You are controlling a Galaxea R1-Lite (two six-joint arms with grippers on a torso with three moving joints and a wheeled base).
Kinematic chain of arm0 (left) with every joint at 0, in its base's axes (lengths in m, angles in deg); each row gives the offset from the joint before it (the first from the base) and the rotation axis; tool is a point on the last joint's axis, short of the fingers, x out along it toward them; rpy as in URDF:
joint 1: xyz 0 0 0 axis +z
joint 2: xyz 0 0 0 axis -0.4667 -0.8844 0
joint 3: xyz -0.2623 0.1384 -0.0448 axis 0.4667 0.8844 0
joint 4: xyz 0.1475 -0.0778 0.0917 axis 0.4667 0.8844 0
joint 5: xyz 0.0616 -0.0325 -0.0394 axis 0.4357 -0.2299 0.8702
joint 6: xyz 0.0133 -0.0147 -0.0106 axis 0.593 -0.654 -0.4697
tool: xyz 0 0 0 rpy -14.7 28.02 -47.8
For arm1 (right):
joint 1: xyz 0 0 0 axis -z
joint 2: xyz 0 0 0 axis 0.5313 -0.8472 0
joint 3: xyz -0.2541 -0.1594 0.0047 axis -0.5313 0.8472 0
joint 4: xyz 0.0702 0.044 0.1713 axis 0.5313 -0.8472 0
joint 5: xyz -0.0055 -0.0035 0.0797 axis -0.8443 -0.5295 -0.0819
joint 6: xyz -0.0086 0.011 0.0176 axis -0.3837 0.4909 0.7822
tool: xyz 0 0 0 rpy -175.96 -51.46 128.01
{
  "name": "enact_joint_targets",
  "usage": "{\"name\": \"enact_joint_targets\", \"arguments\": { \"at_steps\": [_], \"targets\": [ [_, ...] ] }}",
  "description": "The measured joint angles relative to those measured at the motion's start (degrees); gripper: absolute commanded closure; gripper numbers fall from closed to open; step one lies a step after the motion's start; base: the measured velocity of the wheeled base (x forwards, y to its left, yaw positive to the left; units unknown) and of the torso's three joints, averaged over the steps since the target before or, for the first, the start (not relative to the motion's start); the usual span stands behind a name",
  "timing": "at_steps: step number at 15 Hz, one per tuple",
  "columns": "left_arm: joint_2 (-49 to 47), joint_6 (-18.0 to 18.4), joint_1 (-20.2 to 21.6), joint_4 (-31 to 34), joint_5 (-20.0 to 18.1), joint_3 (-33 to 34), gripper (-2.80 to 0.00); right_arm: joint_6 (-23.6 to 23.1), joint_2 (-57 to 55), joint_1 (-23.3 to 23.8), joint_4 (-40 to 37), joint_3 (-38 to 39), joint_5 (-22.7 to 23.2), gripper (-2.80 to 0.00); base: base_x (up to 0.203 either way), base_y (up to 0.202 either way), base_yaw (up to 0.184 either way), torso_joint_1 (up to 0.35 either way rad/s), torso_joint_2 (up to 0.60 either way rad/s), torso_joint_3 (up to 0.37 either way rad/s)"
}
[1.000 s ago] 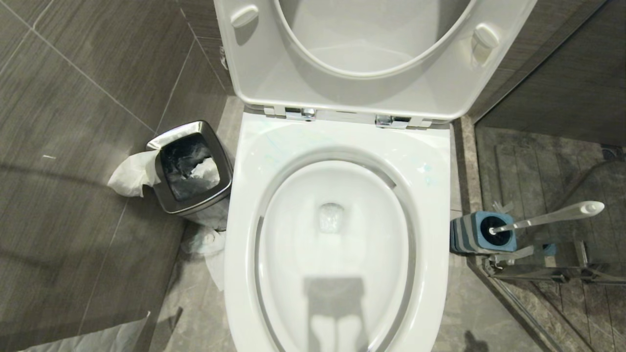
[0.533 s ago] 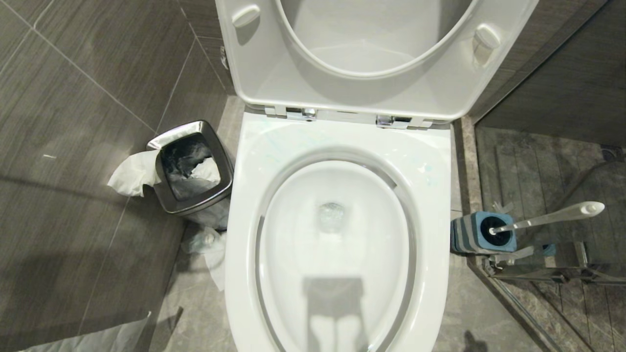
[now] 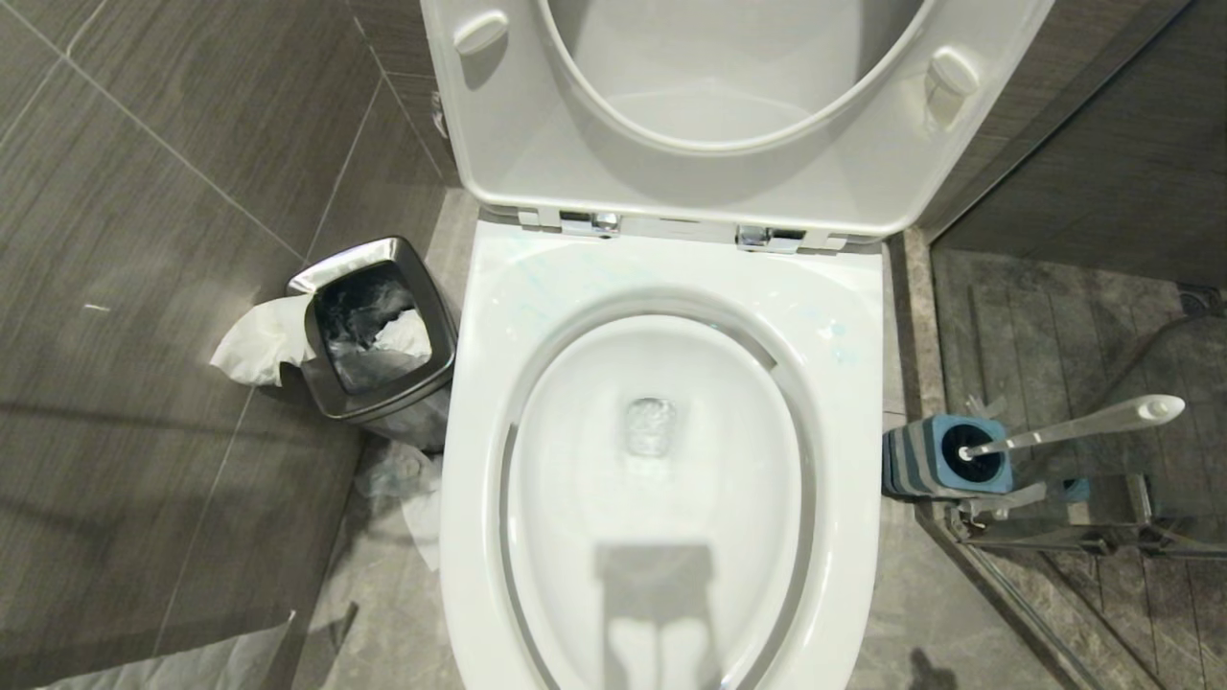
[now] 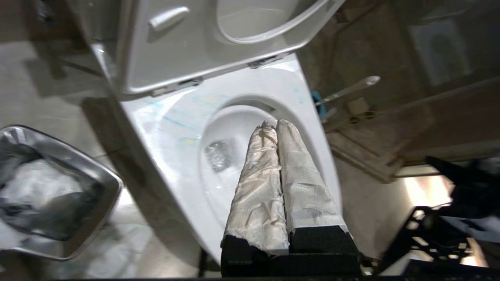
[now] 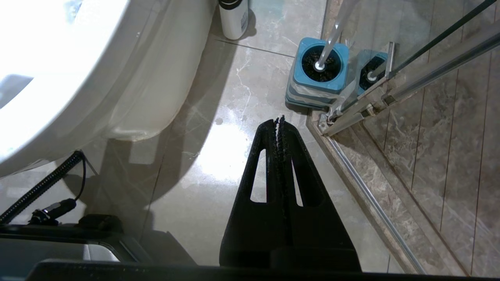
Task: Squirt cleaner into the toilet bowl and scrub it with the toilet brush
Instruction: Close the toilet lid
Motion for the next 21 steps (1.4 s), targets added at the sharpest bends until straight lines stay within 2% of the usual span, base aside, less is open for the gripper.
{"name": "enact_joint_targets", "arguments": {
  "at_steps": [2,3,5,6,9,13,15,21],
  "targets": [
    [0.18,-5.24,1.98,-0.16,-4.86,0.24,0.00,0.01,0.01,0.00,0.02,-0.02,0.00,0.00,0.000,0.000,0.000,0.000,0.00,0.000],
    [0.26,-6.92,2.51,-0.68,-5.95,0.34,0.00,0.00,0.02,0.00,0.00,-0.02,0.00,0.00,0.000,0.000,0.000,0.000,0.00,0.000],
    [0.27,-7.95,2.92,-3.13,-6.34,1.67,0.00,0.00,0.00,0.00,-0.01,-0.02,0.02,0.00,0.000,0.000,0.000,0.000,0.00,0.000],
    [0.17,-8.69,3.03,-6.41,-6.40,3.14,0.00,-0.01,0.00,0.00,0.00,-0.02,0.00,0.00,0.000,0.000,0.000,0.000,0.00,0.000],
    [-1.71,-9.71,5.98,-22.28,-7.68,9.87,0.00,0.00,0.02,0.00,-0.02,-0.02,0.00,0.00,0.000,0.000,0.000,0.000,0.00,0.000],
    [-8.58,-9.94,12.39,-50.66,-15.85,17.20,0.00,0.00,0.02,0.00,0.00,-0.02,0.02,0.00,0.000,0.000,0.000,0.000,0.00,0.000],
    [-11.41,-9.96,13.28,-58.34,-16.82,18.02,0.00,0.00,0.00,0.00,0.02,-0.02,0.00,0.00,0.000,0.000,0.000,0.000,0.00,0.000],
    [-17.52,-10.34,13.67,-73.31,-16.46,18.33,0.00,0.00,0.02,0.00,0.00,-0.02,0.02,0.00,0.000,0.000,0.000,0.000,0.00,0.000]
  ]
}}
